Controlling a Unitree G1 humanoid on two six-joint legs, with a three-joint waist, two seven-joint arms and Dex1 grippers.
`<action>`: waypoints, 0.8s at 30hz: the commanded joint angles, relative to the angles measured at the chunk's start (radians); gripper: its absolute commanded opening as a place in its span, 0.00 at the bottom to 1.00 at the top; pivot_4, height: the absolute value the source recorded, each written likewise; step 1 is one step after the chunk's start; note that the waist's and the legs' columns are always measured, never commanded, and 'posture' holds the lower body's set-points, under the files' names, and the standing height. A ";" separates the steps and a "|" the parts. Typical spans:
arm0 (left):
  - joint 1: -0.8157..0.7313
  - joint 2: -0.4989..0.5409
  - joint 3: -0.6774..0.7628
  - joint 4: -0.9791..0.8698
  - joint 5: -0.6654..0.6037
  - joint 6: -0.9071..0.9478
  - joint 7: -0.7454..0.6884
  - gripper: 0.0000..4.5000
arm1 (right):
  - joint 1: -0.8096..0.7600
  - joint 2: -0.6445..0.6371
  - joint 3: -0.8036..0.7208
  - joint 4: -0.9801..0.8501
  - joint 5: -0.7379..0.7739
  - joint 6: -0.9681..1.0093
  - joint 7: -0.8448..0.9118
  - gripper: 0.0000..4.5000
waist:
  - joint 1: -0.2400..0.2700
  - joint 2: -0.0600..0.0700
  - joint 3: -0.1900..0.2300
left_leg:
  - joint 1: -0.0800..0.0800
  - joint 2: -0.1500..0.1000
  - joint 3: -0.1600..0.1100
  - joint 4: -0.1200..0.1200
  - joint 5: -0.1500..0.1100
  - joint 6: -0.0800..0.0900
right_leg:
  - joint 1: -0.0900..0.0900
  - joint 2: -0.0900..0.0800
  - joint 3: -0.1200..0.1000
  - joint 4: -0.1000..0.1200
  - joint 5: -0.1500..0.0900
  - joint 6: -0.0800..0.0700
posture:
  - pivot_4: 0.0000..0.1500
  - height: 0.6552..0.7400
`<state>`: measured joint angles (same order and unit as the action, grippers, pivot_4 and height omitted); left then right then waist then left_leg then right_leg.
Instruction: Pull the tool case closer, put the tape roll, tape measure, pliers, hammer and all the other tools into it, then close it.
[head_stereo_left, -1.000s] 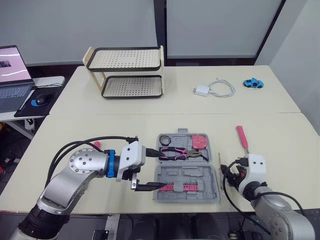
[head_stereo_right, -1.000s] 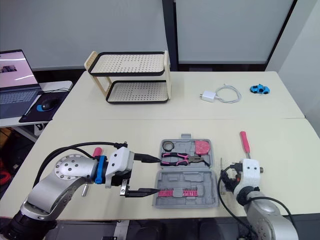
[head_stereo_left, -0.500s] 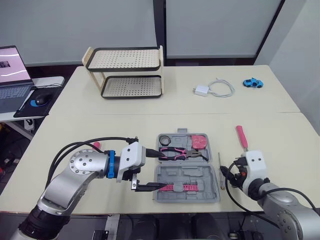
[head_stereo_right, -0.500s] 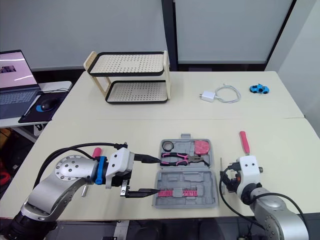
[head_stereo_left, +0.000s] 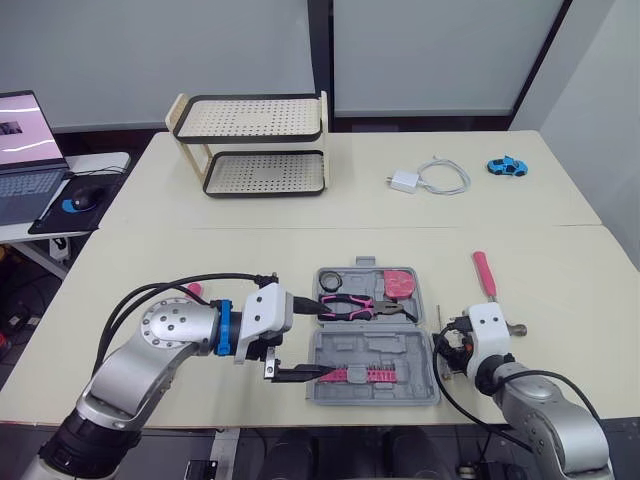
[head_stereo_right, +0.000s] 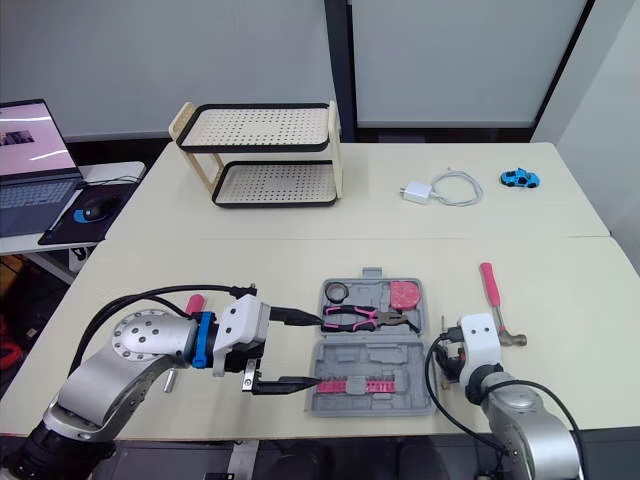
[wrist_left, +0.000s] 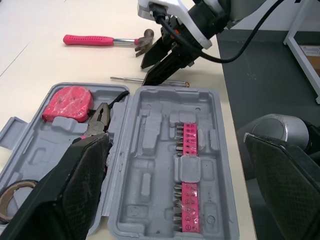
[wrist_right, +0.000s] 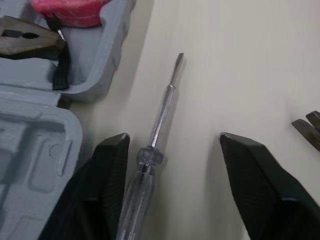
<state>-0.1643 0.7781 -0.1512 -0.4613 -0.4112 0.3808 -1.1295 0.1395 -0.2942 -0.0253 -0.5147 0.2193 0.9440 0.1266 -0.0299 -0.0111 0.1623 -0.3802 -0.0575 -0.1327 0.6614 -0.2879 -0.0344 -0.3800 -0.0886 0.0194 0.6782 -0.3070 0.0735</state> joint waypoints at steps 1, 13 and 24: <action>-0.012 -0.006 -0.007 -0.030 -0.012 -0.005 -0.004 1.00 | -0.003 0.018 -0.012 -0.012 -0.006 0.004 -0.015 0.38 | 0.000 0.000 0.000 | 0.000 0.000 0.000 0.000 0.000 0.000 | 0.000 0.000 0.000 0.000 0.000 0.000 | 1.00 1.00; -0.018 -0.039 -0.007 -0.030 -0.023 -0.042 -0.026 1.00 | 0.007 0.060 -0.092 -0.025 0.019 0.024 -0.029 0.04 | 0.000 0.000 0.000 | 0.000 0.000 0.000 0.000 0.000 0.000 | 0.000 0.000 0.000 0.000 0.000 0.000 | 1.00 1.00; -0.007 -0.035 -0.010 -0.020 -0.006 -0.061 -0.027 1.00 | -0.018 0.113 -0.112 -0.018 0.034 0.062 -0.038 0.04 | 0.000 0.000 0.000 | 0.000 0.000 0.000 0.000 0.000 0.000 | 0.000 0.000 0.000 0.000 0.000 0.000 | 1.00 1.00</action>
<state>-0.1706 0.7414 -0.1519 -0.4623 -0.4187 0.3383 -1.1507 0.1265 -0.1872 -0.1343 -0.5156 0.2474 0.9961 0.0871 -0.0302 -0.0110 0.1622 -0.3801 -0.0574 -0.1328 0.6614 -0.2879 -0.0344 -0.3799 -0.0886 0.0194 0.6783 -0.3070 0.0735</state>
